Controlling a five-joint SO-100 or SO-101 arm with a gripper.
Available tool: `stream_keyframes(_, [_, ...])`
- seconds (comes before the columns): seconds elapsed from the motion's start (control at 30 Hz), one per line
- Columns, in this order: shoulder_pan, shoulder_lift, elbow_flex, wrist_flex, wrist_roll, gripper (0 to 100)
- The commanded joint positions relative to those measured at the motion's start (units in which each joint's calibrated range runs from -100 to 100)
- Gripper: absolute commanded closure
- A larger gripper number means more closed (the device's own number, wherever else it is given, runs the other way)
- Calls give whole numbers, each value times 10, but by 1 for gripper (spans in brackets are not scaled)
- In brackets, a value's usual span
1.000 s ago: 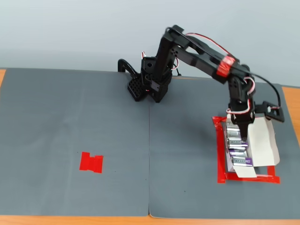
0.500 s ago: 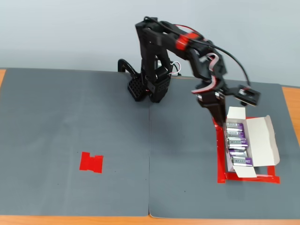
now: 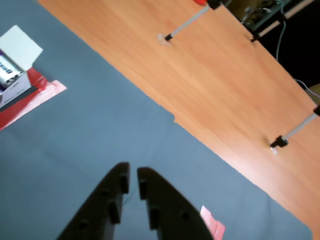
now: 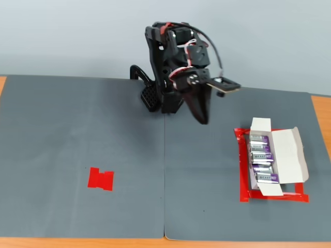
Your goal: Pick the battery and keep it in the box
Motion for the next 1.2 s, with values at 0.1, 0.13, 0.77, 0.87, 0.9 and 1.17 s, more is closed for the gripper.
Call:
stream_keyframes(0.1, [88, -148, 104, -8, -62, 98])
stream_keyframes(0.13, [98, -168, 124, -8, -70, 98])
stream_keyframes(0.77, [150, -278, 438, -74, -121, 98])
stream_keyframes(0.87, [147, -278, 475, -89, -121, 98])
stream_keyframes(0.9, [146, -278, 488, -90, -121, 98])
stream_keyframes(1.17, [150, -280, 538, -79, -121, 98])
